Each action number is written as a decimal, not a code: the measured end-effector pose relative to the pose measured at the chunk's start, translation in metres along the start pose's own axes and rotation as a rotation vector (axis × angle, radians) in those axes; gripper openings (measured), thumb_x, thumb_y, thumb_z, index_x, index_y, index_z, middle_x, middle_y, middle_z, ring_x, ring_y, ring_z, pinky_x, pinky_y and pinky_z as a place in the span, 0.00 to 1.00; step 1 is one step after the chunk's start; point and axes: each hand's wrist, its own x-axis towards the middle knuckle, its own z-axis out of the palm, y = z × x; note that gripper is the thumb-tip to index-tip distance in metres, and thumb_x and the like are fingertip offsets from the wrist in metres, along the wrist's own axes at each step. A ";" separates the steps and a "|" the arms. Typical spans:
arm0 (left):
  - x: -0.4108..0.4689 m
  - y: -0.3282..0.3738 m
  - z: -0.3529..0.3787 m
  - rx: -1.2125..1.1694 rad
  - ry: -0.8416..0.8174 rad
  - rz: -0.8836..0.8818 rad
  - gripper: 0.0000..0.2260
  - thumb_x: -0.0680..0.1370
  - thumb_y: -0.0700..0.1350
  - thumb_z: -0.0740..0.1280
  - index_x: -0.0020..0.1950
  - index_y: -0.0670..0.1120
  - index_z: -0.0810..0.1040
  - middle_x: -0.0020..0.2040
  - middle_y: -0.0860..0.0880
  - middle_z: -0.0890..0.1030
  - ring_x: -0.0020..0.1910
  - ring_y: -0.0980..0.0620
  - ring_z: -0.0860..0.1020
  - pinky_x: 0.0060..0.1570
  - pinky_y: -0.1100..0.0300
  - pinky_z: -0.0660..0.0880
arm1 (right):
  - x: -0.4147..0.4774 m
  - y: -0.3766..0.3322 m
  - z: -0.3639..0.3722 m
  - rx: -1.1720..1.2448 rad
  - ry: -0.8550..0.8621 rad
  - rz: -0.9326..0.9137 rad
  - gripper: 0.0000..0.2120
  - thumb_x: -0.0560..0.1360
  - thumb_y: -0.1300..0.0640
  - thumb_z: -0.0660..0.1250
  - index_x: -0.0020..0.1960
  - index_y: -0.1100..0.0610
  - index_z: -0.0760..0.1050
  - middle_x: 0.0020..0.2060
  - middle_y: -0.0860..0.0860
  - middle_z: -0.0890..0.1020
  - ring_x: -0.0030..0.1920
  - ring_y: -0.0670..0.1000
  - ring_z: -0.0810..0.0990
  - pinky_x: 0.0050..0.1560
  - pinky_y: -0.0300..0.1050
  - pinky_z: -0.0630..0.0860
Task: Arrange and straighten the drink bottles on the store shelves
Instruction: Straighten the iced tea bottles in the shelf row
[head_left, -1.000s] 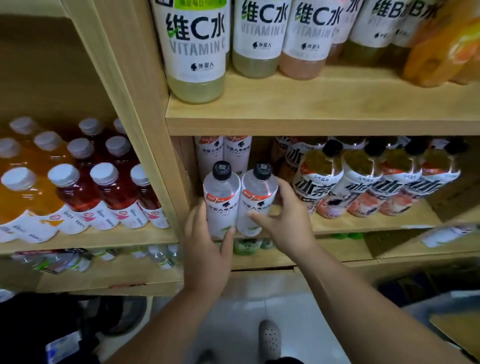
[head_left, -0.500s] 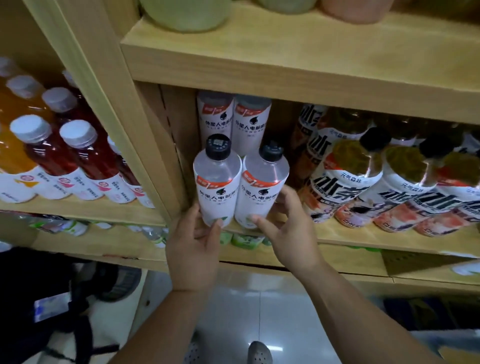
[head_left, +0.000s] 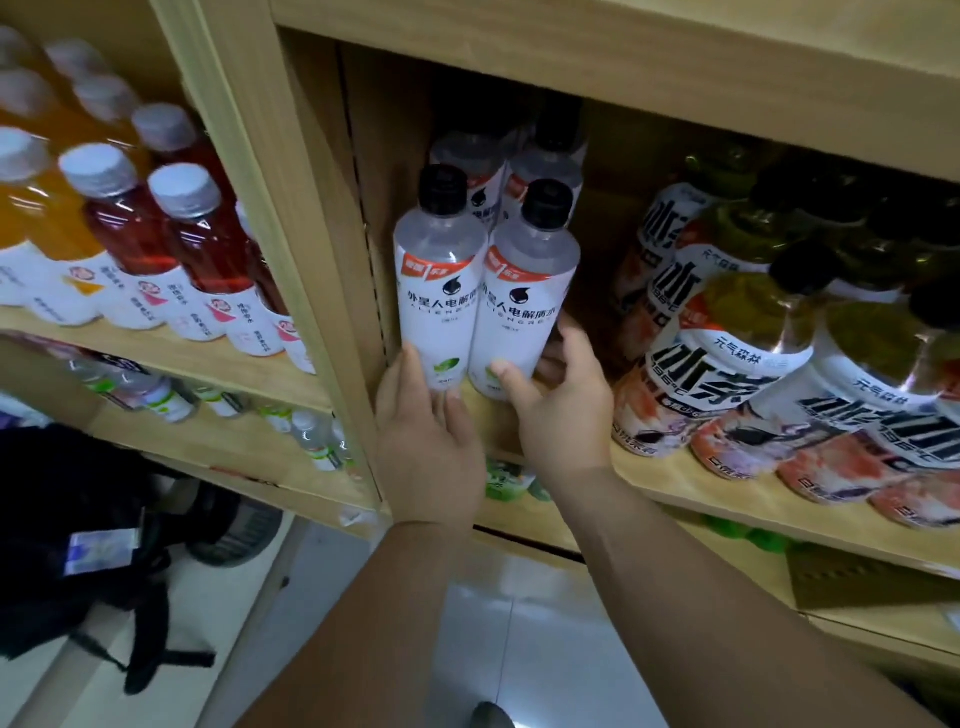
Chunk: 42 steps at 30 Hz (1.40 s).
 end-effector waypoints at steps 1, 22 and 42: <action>0.002 0.000 0.000 0.007 -0.003 -0.002 0.27 0.80 0.46 0.61 0.79 0.41 0.66 0.75 0.42 0.71 0.69 0.45 0.74 0.68 0.59 0.69 | 0.003 0.000 0.001 0.010 -0.004 0.011 0.33 0.71 0.45 0.76 0.73 0.42 0.69 0.62 0.48 0.80 0.59 0.44 0.81 0.61 0.52 0.80; 0.026 -0.001 0.000 0.142 -0.378 -0.005 0.31 0.84 0.41 0.59 0.84 0.44 0.49 0.82 0.49 0.50 0.73 0.48 0.68 0.57 0.75 0.57 | 0.021 0.009 0.014 0.081 0.015 0.139 0.24 0.73 0.50 0.78 0.67 0.51 0.76 0.57 0.48 0.84 0.57 0.47 0.83 0.62 0.52 0.80; -0.006 -0.016 -0.056 0.331 -0.627 0.160 0.27 0.80 0.42 0.69 0.78 0.43 0.67 0.78 0.44 0.66 0.76 0.46 0.64 0.73 0.58 0.60 | -0.056 0.003 -0.051 -0.165 -0.271 0.054 0.25 0.76 0.48 0.74 0.71 0.54 0.74 0.66 0.50 0.78 0.65 0.48 0.77 0.69 0.47 0.74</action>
